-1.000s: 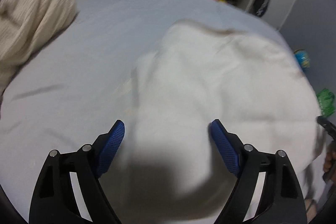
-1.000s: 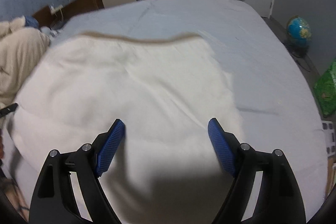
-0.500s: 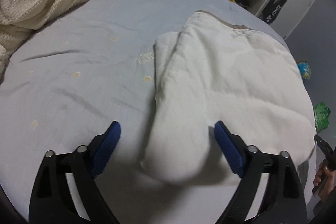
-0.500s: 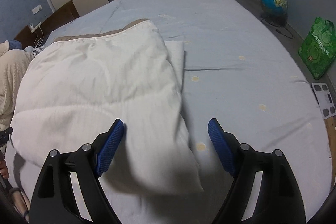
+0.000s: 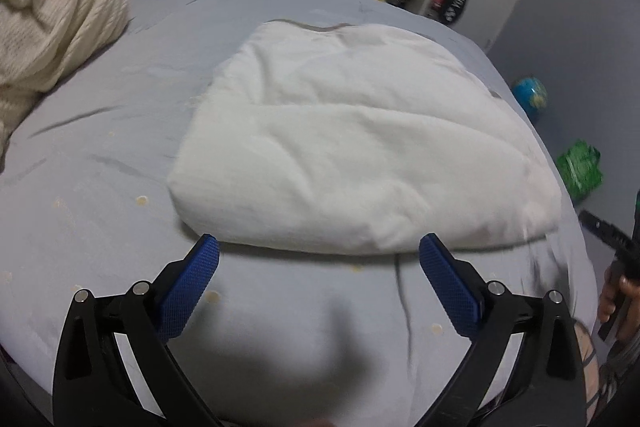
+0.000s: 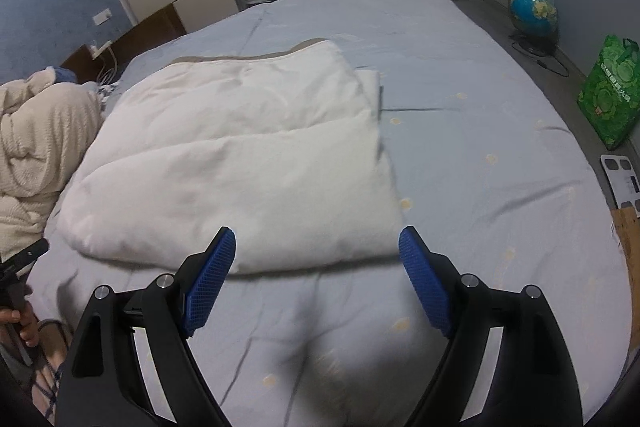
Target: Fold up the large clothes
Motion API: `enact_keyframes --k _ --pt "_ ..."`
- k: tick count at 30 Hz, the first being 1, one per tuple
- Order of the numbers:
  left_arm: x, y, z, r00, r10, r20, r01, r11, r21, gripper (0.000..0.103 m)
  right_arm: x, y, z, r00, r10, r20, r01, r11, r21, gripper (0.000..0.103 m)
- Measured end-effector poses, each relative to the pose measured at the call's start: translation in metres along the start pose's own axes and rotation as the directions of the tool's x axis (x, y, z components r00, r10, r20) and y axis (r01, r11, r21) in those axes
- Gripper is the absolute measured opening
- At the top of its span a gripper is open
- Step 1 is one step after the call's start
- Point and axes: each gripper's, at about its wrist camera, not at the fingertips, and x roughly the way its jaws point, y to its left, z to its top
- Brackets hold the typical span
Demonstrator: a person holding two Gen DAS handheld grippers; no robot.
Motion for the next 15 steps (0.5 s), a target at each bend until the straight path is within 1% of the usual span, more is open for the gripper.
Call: enact_keyframes --k 4,9,11,15 --pt "-0.007 -0.016 -0.007 1.000 -0.012 0.021 0.011 0.999 0.052 0.096 -0.007 0.017 -0.011 1.000 0.017 -0.003 -0.017 1.000 -0.016 0.079" --pt "-0.012 -0.029 -0.019 0.999 -0.017 0.042 0.016 0.999 0.040 0.096 -0.013 0.040 -0.028 1.000 0.027 -0.002 -0.027 0.998 -0.048 0.079" --pt "-0.012 -0.036 -0.024 0.999 -0.019 0.051 0.016 0.999 0.045 0.096 -0.014 0.049 -0.035 1.000 0.018 -0.001 -0.018 0.997 -0.074 0.079" --pt "-0.009 -0.049 -0.029 0.999 -0.015 0.051 0.010 0.995 0.103 0.096 -0.017 0.063 -0.045 1.000 0.005 0.005 -0.005 0.992 -0.125 0.079"
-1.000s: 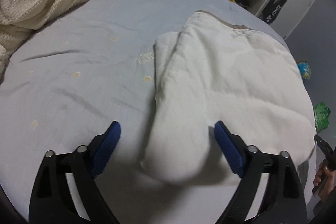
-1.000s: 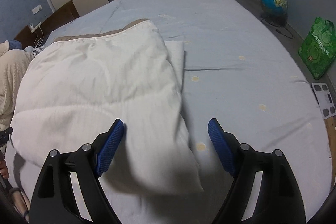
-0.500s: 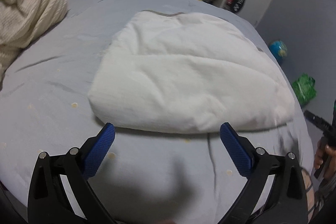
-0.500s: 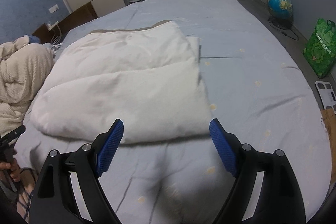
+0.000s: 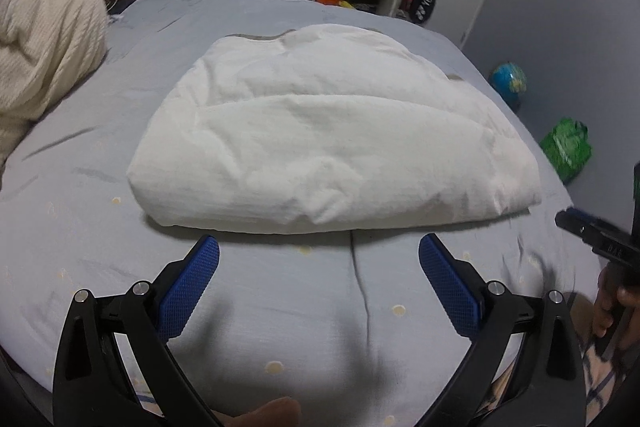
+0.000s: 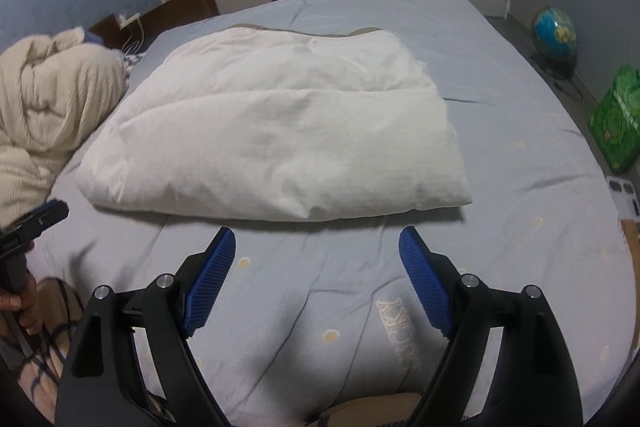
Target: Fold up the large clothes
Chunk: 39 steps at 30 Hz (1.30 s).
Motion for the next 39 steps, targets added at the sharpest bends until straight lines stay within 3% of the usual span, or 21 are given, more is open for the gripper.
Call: enact_keyframes --k 4,20,39 --pt "0.004 -0.004 -0.003 1.000 0.025 -0.009 -0.025 0.999 0.023 0.096 -0.003 0.008 -0.004 1.000 -0.009 0.013 0.009 1.000 -0.025 0.085" --pt "0.005 -0.007 -0.004 0.999 0.040 -0.005 -0.039 0.998 0.043 0.096 -0.007 0.025 -0.007 0.998 -0.041 0.054 0.047 0.992 -0.118 0.085" --pt "0.006 -0.009 -0.004 0.999 0.050 -0.003 -0.050 0.997 0.056 0.096 -0.004 0.022 -0.007 0.998 -0.040 0.042 0.044 0.995 -0.089 0.085"
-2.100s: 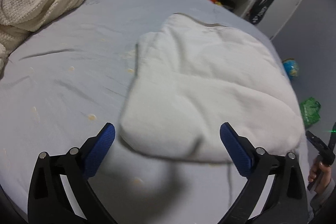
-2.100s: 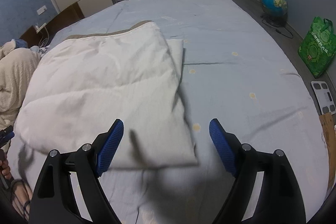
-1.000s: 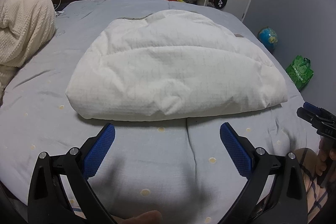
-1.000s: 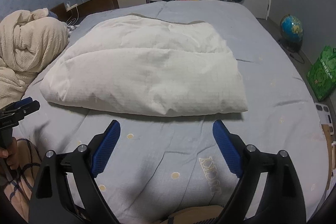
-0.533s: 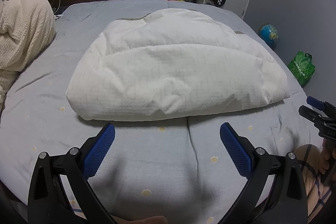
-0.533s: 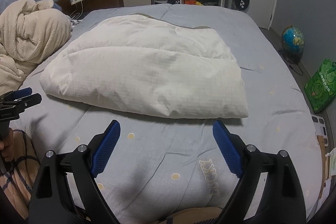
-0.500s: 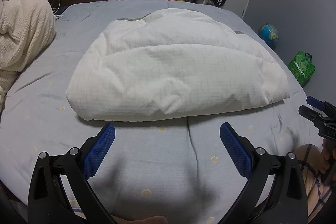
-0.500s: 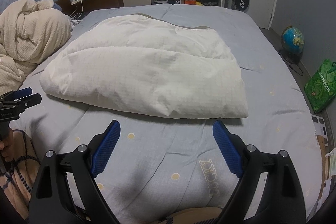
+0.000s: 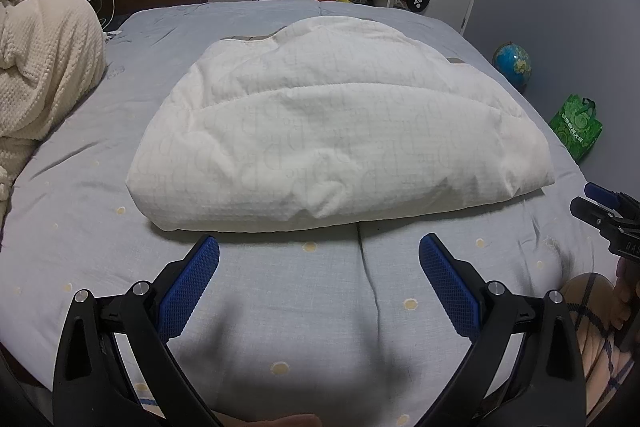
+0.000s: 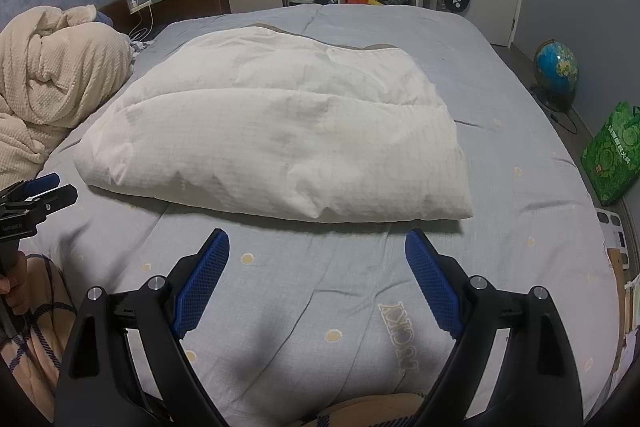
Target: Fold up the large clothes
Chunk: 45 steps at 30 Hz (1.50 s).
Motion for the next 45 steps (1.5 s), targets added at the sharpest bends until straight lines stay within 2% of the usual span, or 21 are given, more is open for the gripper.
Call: enact_keyframes --k 45 --pt "0.0000 0.0029 0.0007 1.000 -0.005 0.008 0.005 1.000 0.001 0.096 0.0023 -0.0007 -0.0013 1.000 0.000 -0.005 0.000 1.000 0.000 0.085"
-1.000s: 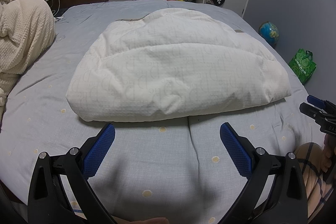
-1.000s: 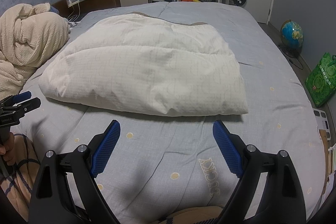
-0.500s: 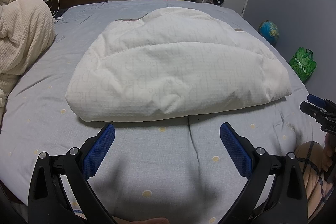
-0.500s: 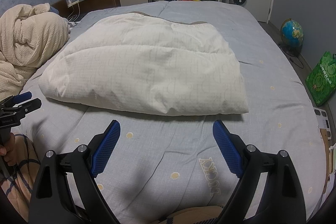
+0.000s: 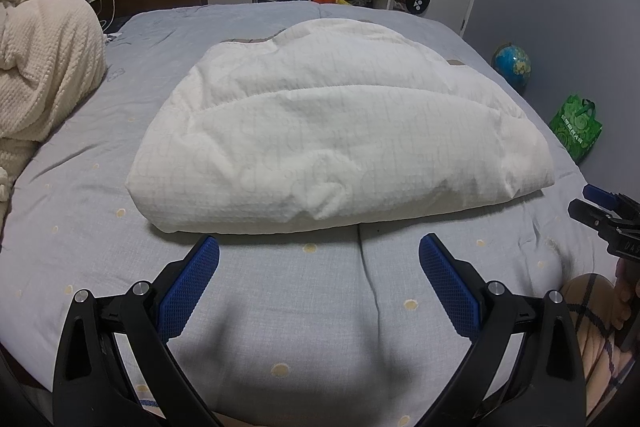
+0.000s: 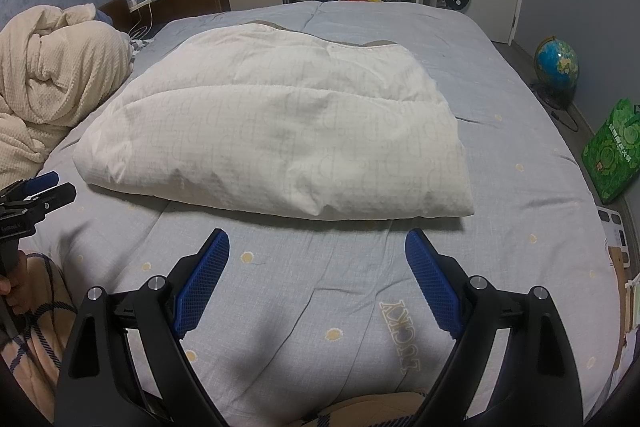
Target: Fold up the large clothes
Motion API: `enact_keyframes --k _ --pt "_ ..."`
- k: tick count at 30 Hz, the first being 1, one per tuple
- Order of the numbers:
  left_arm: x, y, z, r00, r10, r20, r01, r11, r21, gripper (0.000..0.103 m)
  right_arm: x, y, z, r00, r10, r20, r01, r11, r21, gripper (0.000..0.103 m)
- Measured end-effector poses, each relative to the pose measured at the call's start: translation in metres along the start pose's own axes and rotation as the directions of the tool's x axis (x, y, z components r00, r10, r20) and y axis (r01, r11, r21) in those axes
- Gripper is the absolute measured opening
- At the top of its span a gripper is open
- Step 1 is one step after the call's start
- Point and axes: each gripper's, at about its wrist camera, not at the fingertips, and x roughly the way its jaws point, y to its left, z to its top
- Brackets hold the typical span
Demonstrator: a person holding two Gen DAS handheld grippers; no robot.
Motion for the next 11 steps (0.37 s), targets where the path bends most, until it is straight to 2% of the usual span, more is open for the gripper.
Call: enact_keyframes --k 11 --pt "0.0020 0.0019 0.0006 1.000 0.008 -0.009 -0.008 1.000 0.005 0.096 -0.0001 -0.0002 0.0004 1.000 0.001 -0.001 -0.001 1.000 0.000 0.085"
